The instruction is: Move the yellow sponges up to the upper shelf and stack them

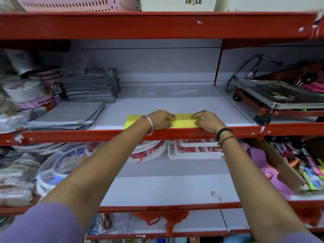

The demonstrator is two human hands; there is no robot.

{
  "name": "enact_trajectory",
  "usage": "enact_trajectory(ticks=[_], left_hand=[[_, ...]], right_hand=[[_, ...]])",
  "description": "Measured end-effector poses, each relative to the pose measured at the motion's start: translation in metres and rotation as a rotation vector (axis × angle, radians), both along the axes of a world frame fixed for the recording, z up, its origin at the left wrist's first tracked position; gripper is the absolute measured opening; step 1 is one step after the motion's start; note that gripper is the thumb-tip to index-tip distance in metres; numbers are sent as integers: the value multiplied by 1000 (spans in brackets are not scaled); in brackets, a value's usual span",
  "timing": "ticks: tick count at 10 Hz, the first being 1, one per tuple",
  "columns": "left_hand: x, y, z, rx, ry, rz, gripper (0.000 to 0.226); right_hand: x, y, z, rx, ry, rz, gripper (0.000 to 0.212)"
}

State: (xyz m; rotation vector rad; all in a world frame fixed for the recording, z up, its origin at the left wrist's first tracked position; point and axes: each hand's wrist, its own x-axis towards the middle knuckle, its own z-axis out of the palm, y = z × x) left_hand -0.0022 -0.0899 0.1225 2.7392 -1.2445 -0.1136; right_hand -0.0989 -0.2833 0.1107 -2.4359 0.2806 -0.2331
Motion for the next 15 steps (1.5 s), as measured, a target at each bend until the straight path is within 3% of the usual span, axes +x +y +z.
enact_trajectory(ticks=[4,6,7,8,10,13,14,15], left_hand=[[-5,6,-1,-71,27,4,40],[3,39,18,-172,-103,205,39],[5,54,22,-66,-116,350,30],[3,61,17,-21,-77,392,37],[-1,61,13,-76,1,347,45],[-20,56,8,14,-63,357,40],[-23,61,8,-8,-52,336,45],[-31,66,19,-221,-145,324,49]], right_hand=[[0,1,-2,-142,-11,18,35],[1,20,0,-240,-57,120,39],[2,30,-2,-268,-29,166,42],[3,33,-6,-301,-10,161,41],[3,43,-6,-339,2,128,38],[-8,56,-4,-406,72,87,42],[-12,58,-2,-392,61,120,43],[-18,63,15,-338,-133,57,43]])
